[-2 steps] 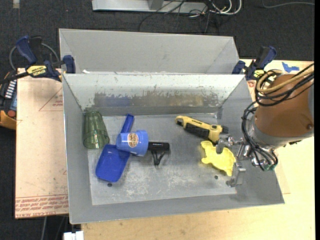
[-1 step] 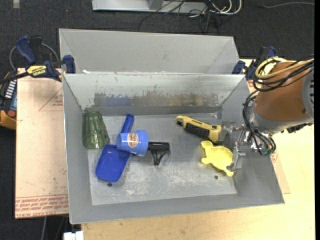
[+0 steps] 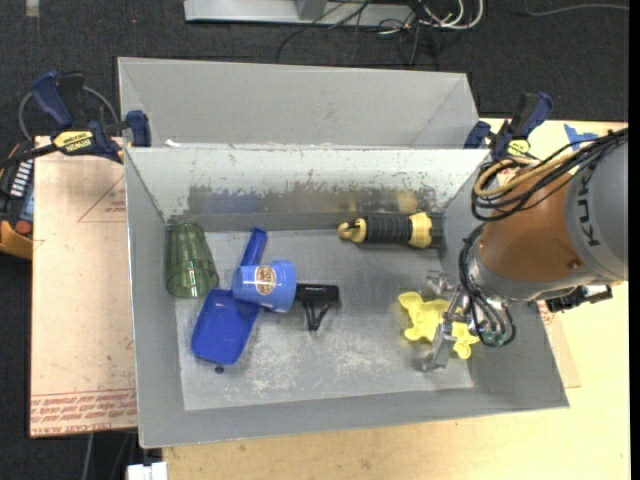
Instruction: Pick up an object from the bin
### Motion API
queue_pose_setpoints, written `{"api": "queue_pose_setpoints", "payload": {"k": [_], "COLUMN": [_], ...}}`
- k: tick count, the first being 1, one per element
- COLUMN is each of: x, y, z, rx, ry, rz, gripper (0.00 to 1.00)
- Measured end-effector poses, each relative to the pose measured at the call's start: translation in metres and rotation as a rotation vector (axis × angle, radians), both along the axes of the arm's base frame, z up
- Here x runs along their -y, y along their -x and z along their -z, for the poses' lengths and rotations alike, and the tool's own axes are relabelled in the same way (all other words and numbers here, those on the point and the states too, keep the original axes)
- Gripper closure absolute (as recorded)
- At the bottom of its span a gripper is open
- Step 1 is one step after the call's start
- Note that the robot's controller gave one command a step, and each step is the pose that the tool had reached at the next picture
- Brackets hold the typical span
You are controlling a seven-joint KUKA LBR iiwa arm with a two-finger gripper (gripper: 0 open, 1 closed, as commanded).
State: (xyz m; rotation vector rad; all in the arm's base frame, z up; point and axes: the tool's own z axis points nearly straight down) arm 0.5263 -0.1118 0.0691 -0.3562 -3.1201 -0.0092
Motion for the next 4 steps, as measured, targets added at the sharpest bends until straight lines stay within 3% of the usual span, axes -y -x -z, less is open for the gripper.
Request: {"api": "queue_pose_setpoints", "payload": {"k": [1,3,4], "x": [0.002,0.002,0.002], "y": [-0.002,0.001,-0.001], "z": [-0.001,-0.013,-0.035], "rx": [0.005,-0.005,0.002], "ry": [0.003,0.0,0.003], "rz": [-0.105,-0.105,-0.105], "gripper": [1.0,1.0,1.0]}}
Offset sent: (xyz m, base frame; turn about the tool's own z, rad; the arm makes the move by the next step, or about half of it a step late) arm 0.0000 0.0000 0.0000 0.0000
